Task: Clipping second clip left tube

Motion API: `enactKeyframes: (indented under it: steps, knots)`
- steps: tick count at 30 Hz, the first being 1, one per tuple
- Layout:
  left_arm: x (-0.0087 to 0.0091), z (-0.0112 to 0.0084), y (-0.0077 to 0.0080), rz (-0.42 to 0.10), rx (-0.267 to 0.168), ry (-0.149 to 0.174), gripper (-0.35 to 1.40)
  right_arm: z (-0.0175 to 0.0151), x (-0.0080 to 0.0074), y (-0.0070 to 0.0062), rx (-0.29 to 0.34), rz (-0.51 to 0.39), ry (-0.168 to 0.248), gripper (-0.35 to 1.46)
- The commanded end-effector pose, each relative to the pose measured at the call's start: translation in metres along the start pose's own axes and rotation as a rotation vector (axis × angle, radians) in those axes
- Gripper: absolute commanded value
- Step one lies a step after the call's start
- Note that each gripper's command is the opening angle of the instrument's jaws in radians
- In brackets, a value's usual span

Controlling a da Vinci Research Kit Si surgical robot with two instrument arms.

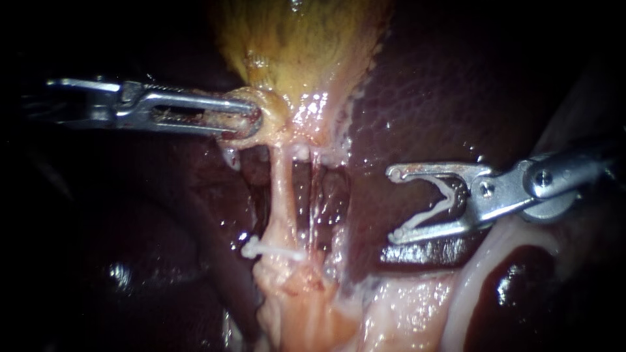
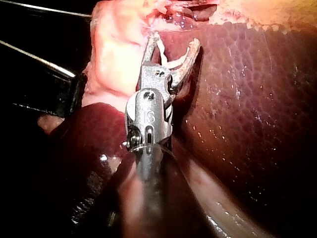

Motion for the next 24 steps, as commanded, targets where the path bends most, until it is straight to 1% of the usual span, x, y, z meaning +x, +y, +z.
enactKeyframes:
  steps: [1, 4, 8, 10, 12, 14, 18, 21, 24]
  knots:
    - [0.0001, -0.0004, 0.0002, 0.0, -0.004, -0.001, -0.35, 0.0, 0.0, 0.0, 0.0, 0.001, 0.0, 0.5]
    - [0.0006, -0.0024, 0.0008, -0.004, -0.014, -0.007, -0.35, 0.0002, 0.0001, 0.0, 0.005, 0.001, 0.001, 0.5]
    - [0.0014, -0.0062, 0.0018, -0.011, -0.006, 0.002, -0.35, 0.0003, 0.0004, -0.0002, 0.016, 0.002, 0.004, 0.5]
    - [0.0013, -0.0077, 0.0023, -0.012, -0.003, 0.01, -0.35, 0.0006, 0.0009, -0.0005, 0.028, 0.002, 0.005, 0.5]
    - [0.0015, -0.0086, 0.0027, -0.015, 0.0, 0.014, -0.35, 0.0012, 0.0017, -0.0011, 0.048, 0.002, 0.02, 0.5]
    - [0.0018, -0.0087, 0.003, -0.018, -0.004, 0.019, -0.35, 0.0022, 0.0027, -0.0018, 0.068, -0.005, 0.044, 0.5]
    - [0.0017, -0.0085, 0.0034, -0.018, -0.003, 0.023, -0.35, 0.0047, 0.0049, -0.0032, 0.095, 0.055, 0.08, 0.5]
    - [0.0018, -0.0085, 0.0034, -0.018, -0.003, 0.023, -0.35, 0.0066, 0.0062, -0.004, 0.118, 0.138, 0.081, 0.5]
    - [0.0018, -0.0084, 0.0035, -0.018, -0.002, 0.023, -0.35, 0.0084, 0.0067, -0.0042, 0.119, 0.158, 0.08, 0.5]
